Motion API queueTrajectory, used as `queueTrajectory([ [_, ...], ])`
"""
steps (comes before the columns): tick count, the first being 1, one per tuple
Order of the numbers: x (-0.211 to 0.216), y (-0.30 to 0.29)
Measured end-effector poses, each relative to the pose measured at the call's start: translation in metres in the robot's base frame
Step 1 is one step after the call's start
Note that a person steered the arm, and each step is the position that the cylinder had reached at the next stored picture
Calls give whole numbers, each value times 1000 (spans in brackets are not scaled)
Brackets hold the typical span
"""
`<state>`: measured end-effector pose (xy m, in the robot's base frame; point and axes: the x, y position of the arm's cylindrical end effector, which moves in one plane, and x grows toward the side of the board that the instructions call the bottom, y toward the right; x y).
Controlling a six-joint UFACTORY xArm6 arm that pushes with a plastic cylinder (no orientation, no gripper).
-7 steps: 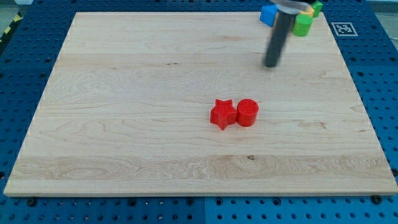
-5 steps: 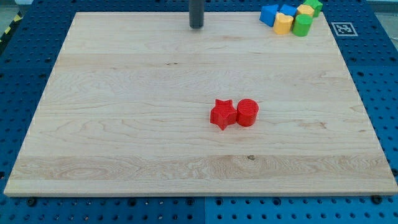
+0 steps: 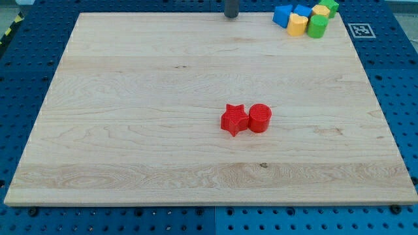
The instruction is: Place your hand in between the blue blocks
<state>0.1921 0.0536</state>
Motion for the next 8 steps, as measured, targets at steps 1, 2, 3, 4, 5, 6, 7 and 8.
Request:
queueTrajectory([
  [1, 0, 3],
  [2, 0, 25],
  [3, -1, 54],
  [4, 0, 54],
  [5, 0, 61],
  [6, -1, 77],
  [7, 0, 88],
  [8, -1, 88],
])
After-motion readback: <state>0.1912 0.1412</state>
